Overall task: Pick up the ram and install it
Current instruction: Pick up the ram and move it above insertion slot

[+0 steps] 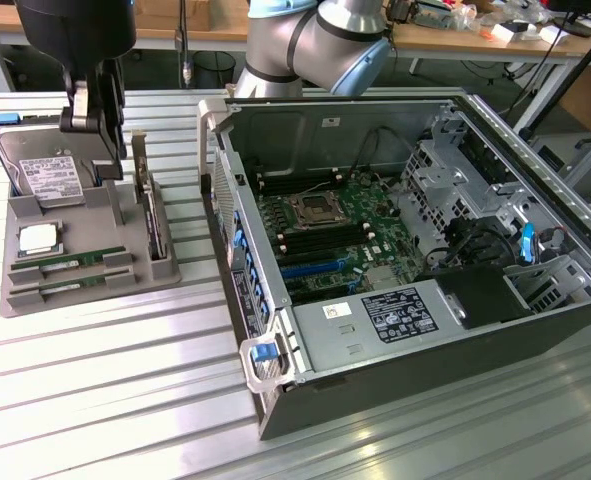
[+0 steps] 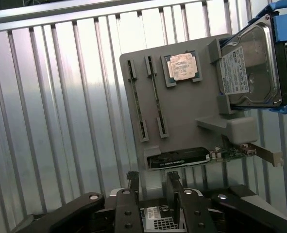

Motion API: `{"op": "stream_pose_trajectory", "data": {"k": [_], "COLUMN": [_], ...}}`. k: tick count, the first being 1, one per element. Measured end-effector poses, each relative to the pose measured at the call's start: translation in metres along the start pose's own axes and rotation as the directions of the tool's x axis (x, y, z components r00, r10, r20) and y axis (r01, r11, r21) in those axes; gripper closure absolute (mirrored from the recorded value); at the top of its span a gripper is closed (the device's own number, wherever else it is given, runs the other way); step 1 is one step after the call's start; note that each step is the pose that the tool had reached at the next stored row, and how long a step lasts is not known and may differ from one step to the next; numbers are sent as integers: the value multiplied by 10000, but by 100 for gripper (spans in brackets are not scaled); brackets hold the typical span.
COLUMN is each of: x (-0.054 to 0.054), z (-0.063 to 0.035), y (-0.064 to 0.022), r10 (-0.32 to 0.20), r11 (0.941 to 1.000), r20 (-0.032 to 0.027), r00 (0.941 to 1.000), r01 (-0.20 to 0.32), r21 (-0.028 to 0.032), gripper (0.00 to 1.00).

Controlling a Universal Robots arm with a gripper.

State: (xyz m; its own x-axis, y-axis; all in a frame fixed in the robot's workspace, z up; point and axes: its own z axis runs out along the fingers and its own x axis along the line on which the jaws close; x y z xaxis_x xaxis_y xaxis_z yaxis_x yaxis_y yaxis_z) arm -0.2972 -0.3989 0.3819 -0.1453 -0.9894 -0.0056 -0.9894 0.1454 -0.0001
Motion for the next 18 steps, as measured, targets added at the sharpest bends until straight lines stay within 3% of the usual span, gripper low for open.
{"op": "stream_pose_trajectory", "data": {"k": [18], "x": [2], "z": [123], "y": [0], "r10": [0], "r11": [10000], "r20": [0], "r00": [10000], "r01": [0], "r21": [-1], "gripper": [64]}}
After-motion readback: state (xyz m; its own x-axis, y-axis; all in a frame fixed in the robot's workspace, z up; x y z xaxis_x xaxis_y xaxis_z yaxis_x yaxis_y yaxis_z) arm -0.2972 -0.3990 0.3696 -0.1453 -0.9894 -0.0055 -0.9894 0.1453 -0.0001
